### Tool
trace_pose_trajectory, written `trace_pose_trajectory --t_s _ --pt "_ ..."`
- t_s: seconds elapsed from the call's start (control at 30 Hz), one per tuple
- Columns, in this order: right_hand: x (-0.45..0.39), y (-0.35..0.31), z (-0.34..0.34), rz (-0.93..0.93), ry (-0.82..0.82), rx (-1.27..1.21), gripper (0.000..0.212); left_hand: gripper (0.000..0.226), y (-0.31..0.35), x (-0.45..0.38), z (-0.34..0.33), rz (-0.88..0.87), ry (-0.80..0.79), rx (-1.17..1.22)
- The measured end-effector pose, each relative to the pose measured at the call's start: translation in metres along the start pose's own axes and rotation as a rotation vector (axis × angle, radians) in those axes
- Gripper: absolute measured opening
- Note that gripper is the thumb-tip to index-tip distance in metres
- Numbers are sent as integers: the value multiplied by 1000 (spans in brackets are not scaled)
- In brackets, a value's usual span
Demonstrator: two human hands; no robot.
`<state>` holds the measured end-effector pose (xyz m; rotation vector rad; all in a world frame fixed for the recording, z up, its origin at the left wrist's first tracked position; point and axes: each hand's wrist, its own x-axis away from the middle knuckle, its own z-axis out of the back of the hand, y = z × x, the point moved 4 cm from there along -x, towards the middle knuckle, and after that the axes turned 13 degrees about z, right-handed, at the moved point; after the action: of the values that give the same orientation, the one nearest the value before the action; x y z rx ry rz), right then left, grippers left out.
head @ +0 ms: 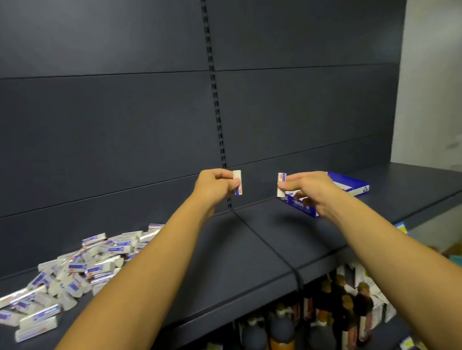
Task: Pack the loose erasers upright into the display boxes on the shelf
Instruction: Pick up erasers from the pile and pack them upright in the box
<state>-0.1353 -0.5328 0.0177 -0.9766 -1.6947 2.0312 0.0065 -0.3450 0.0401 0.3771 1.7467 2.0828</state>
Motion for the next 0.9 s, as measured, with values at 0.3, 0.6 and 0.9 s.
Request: trace_pose_trajectory --t_s 0.3,0.6,0.9 --pt "-14 -3 102 40 -76 76 21 11 17 20 -110 13 -17 55" --pt "-42 14 155 27 -135 48 19 10 14 5 -168 65 31 47" --pt "-114 54 167 14 -172 60 15 8 14 -56 -194 47 101 -6"
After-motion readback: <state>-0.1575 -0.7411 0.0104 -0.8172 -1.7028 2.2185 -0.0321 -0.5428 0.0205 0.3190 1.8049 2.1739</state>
